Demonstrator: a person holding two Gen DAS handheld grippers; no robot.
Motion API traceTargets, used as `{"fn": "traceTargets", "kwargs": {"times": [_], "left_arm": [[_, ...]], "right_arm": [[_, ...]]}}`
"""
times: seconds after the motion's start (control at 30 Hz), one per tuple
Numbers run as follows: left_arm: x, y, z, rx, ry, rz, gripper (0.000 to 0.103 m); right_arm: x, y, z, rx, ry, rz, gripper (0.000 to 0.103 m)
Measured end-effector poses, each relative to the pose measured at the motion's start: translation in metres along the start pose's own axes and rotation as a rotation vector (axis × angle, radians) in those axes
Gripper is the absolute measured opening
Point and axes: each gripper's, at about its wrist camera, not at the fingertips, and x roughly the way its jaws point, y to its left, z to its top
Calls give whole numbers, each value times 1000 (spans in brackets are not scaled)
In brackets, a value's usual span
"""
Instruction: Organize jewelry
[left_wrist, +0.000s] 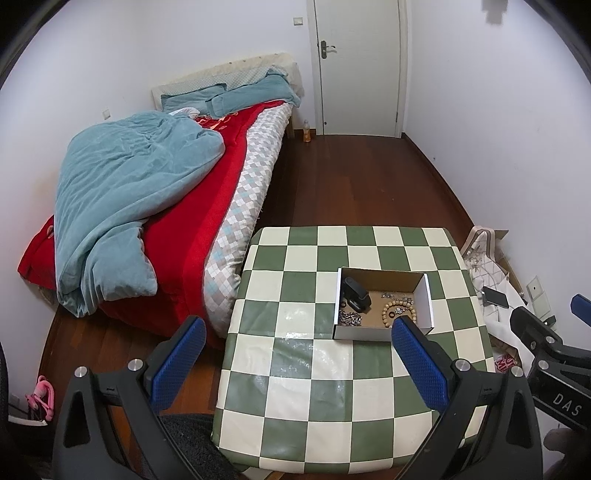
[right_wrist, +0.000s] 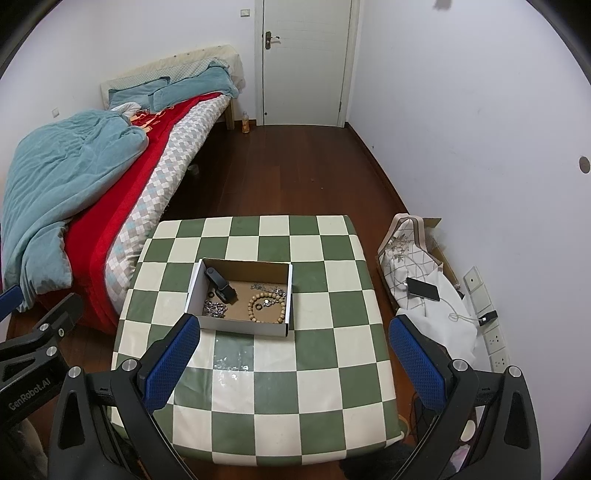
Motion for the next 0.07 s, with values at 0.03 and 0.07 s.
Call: {"fn": "traceTargets", "kwargs": {"times": [0.03, 0.07], "left_arm": [[0, 0, 1, 0, 0, -3, 103], [0, 0, 1, -1, 3, -5, 103]], "right_arm": [[0, 0, 0, 0, 0, 1, 103], [0, 0, 0, 0, 1, 3, 103]]}}
